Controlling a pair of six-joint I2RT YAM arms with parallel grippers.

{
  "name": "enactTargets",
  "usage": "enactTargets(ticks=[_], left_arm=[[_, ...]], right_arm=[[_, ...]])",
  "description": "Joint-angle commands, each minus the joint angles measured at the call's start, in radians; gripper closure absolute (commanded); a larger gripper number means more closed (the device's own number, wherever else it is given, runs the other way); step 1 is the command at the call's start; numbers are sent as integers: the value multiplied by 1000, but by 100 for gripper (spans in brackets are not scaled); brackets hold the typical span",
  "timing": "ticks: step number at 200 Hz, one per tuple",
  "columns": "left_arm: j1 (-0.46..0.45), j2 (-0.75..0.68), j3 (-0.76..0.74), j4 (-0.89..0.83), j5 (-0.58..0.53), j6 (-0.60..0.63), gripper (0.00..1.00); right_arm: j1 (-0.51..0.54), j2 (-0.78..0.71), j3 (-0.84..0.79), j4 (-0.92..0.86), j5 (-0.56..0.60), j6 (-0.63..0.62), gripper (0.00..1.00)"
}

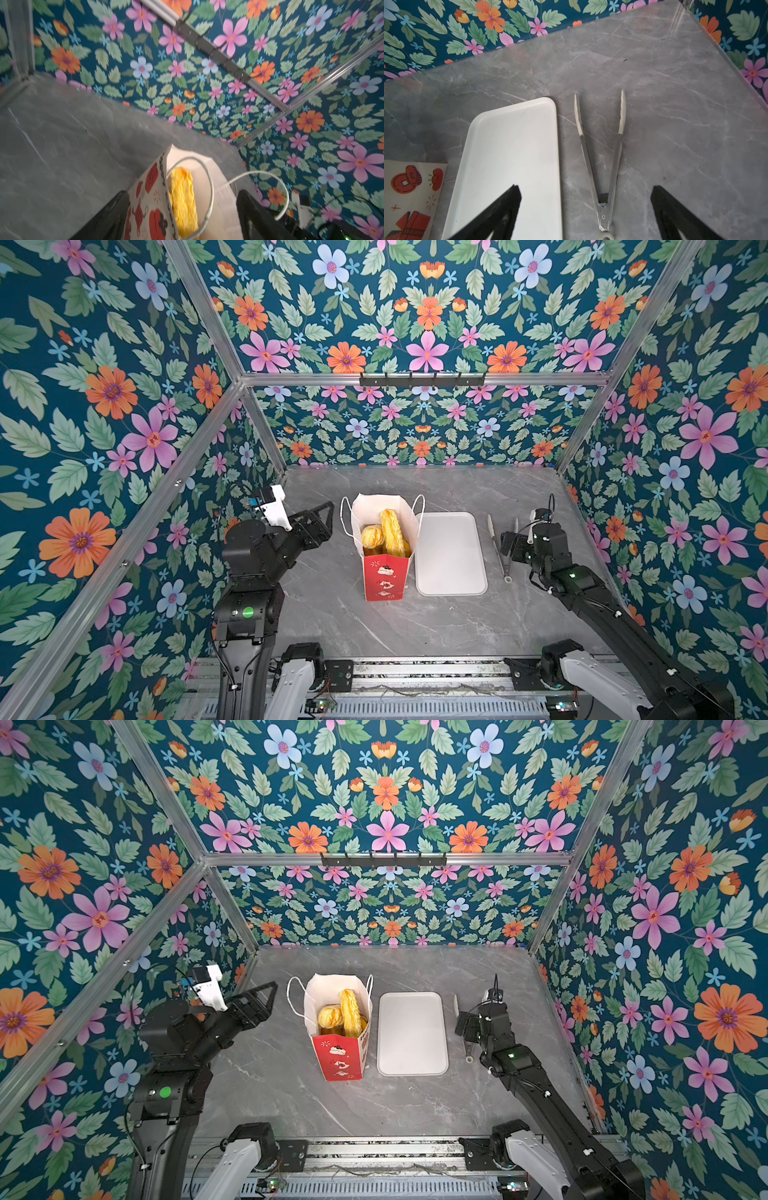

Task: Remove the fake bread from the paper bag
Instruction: 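Reach left gripper to the paper bag rim while right gripper moves over tongs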

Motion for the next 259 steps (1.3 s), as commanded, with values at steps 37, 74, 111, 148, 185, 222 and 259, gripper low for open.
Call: enactTargets(ticks=[37, 74, 111, 148, 185, 222, 259], left_arm=[[-2, 30, -10, -145, 211, 83, 16], [-27, 50, -13, -197, 172, 153, 15], [-95, 102, -46, -137, 84, 132, 16], [-318, 210, 0, -130, -265, 104, 17], [-355, 285, 10, -93, -380, 73, 21], [-359, 313, 13, -68, -422, 47, 30], [-366, 339, 10, -26, -403, 8, 48]], right_arm=[[0, 10, 7, -61, -22, 29, 1], [0, 8, -8, -65, -25, 40, 1], [0, 51, 0, -58, -34, 43, 1], [0, 72, -5, -50, -32, 47, 1], [0, 69, -20, -50, -14, 38, 1], [0, 71, -39, -47, -1, 33, 1], [0, 101, -45, -29, -1, 33, 1]])
